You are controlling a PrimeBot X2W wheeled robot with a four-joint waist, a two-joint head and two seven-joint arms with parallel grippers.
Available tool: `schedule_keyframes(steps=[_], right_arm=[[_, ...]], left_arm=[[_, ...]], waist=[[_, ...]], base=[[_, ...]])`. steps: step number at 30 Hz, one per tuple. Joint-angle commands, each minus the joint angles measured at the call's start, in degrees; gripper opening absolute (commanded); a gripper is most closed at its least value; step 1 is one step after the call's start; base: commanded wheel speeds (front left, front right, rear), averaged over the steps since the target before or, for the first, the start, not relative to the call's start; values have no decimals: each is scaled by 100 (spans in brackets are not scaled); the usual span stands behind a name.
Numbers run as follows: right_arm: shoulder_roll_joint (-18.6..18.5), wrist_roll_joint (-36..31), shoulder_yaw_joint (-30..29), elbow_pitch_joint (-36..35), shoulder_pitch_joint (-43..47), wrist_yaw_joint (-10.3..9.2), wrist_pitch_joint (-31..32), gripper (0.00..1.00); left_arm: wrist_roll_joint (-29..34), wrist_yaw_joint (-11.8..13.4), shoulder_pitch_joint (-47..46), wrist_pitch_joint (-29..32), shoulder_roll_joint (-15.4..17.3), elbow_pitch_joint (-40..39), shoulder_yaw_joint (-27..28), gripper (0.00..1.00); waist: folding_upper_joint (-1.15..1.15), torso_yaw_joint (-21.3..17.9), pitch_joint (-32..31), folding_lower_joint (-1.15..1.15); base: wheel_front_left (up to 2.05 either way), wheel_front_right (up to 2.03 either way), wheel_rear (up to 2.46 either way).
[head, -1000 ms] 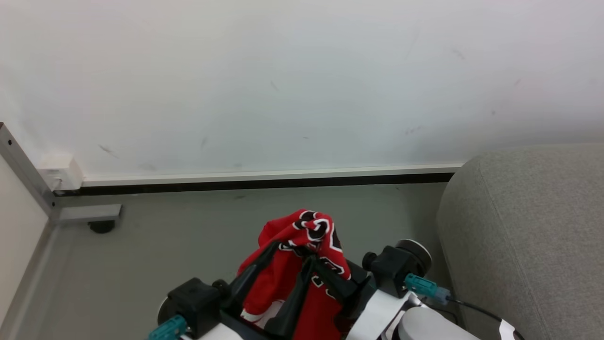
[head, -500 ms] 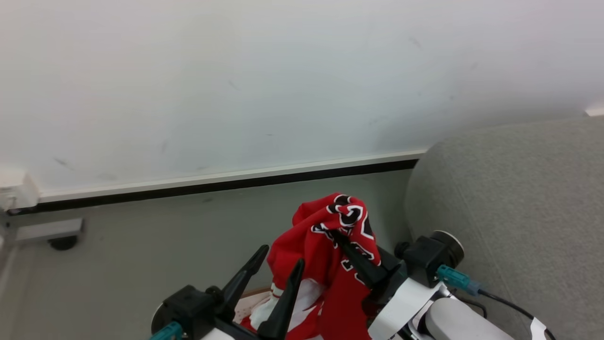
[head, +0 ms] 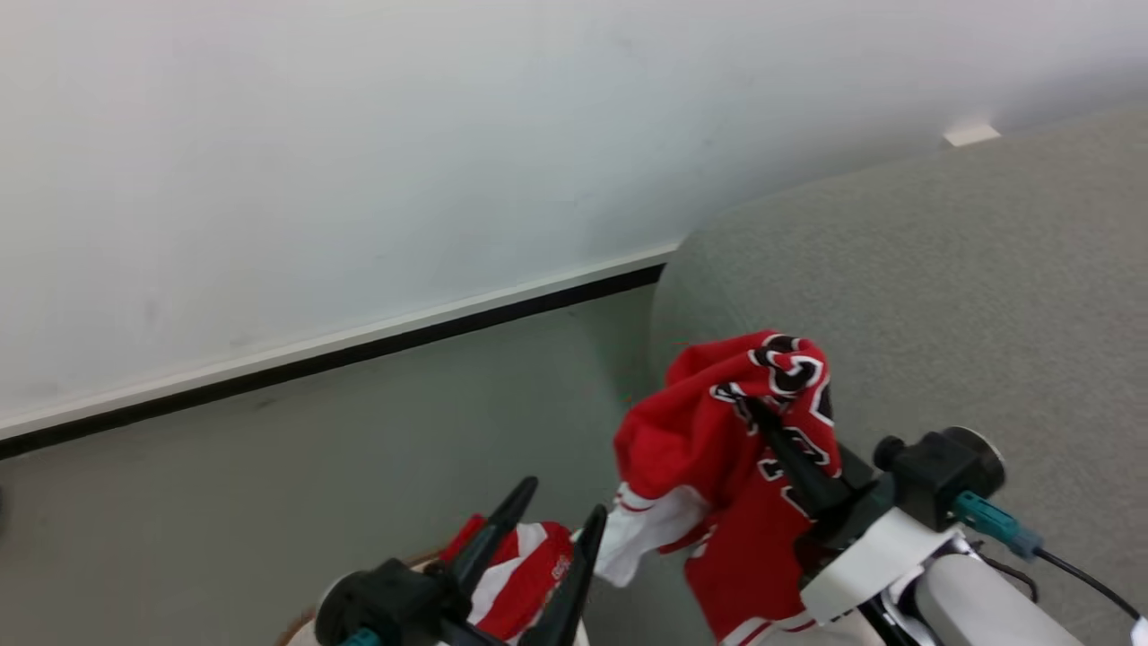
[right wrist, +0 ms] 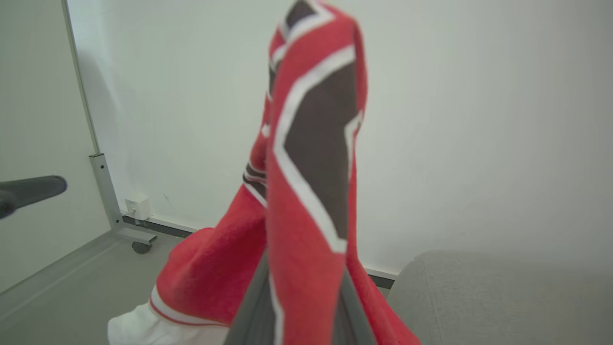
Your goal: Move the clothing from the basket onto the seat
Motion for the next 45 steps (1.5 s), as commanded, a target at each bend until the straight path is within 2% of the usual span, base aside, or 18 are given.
schedule_keyframes(steps=[1, 10, 17, 23, 28, 33, 41, 42, 45], right_arm=[[-78, -78, -96, -49, 132, -12, -2, 0], [-357, -267, -819, -466, 630, -12, -2, 0], [-390, -424, -1376, -735, 721, -12, -2, 0], [-213, -322, -2124, -765, 261, -12, -1, 0], [-341, -459, -2708, -419, -568, -12, -2, 0], [-540, -507, -3304, 173, -1799, -12, -2, 0], [-954, -1451, -4951, 1378, -3427, -13, -1, 0], [-954, -1451, -4951, 1378, -3427, -13, -1, 0], [-875, -1942, -5678, 1640, -3684, -12, -1, 0]], left_arm=[[58, -27, -70, -25, -22, 44, -40, 100], [262, -161, -193, -116, -209, 317, -421, 100], [320, -250, -392, -38, -199, 348, -547, 100], [542, -466, -850, 101, -78, 366, -668, 100], [681, -617, -1335, 177, -38, 326, -652, 100], [823, -736, -1810, 233, 111, 286, -538, 100], [949, -826, -2449, 171, 99, 258, -394, 100], [949, -826, -2449, 171, 99, 258, -394, 100], [961, -864, -2588, 97, 85, 348, -393, 100]], waist=[[-1, -211, 78, 0], [-1, -700, 204, 0], [-1, -763, 591, 0], [-1, -505, 1379, 0], [-1, -139, 2197, 0], [-1, 149, 3032, 0], [-1, 629, 4102, 0], [-1, 629, 4102, 0], [-1, 763, 4327, 0]], base=[[0, 0, 0], [0, 0, 0], [0, 0, 0], [0, 0, 0], [0, 0, 0], [0, 0, 0], [0, 0, 0], [0, 0, 0], [0, 0, 0]])
